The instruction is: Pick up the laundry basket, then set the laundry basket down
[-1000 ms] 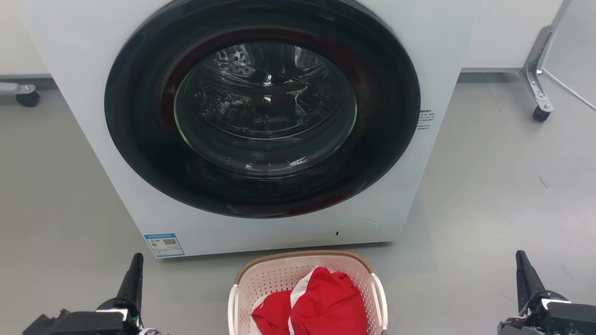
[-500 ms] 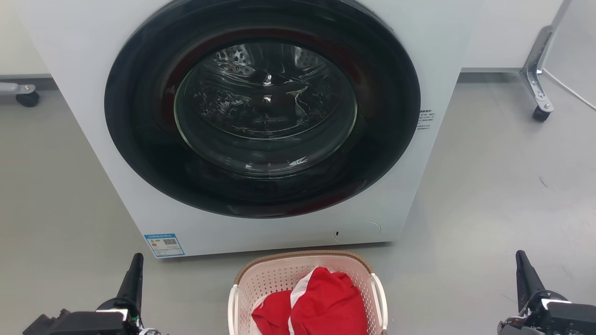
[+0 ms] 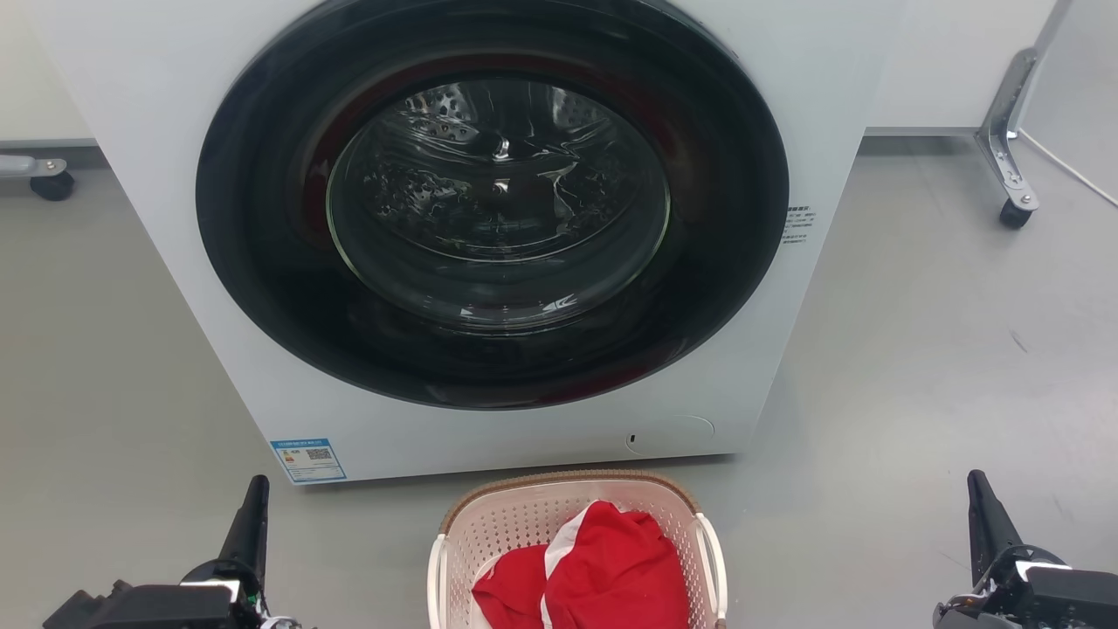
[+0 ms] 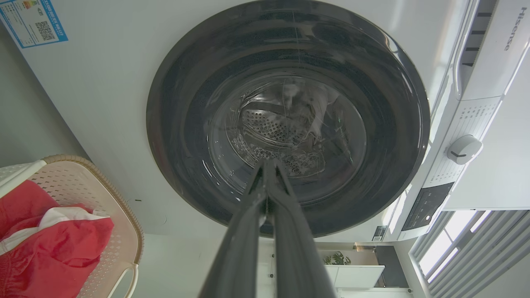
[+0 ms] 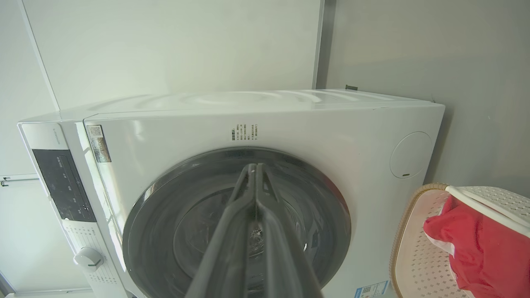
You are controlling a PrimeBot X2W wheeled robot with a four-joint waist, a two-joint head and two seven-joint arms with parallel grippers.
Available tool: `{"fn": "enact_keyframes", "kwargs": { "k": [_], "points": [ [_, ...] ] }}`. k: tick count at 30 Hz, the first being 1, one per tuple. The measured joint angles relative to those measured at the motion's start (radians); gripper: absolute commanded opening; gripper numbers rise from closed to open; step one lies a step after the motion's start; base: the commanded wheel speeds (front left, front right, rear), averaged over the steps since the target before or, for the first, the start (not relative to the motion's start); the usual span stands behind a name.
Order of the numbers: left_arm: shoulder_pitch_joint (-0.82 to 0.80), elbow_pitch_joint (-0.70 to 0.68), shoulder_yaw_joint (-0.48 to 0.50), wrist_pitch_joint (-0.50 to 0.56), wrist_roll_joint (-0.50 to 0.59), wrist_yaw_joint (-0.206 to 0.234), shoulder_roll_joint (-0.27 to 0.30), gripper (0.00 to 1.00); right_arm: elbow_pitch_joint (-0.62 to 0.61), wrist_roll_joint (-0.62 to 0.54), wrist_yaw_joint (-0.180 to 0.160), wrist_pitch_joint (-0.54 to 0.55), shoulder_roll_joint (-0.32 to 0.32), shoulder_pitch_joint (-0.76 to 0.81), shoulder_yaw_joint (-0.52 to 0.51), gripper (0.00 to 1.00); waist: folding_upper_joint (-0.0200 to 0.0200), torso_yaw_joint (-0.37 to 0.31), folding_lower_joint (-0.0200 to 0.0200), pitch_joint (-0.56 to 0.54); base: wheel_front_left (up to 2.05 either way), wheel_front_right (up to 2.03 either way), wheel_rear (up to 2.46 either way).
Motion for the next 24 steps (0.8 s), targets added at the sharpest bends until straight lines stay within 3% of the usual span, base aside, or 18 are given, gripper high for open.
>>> {"fn": "enact_keyframes", "kwargs": {
  "k": [24],
  "points": [
    [0.000,0.000,0.000,0.000,0.000,0.000,0.000,0.00,0.000,0.000,0.000,0.000,0.000,0.000,0.000,0.00,0.0000,0.000,0.0000,0.000,0.00,0.00,0.00]
  ]
}}
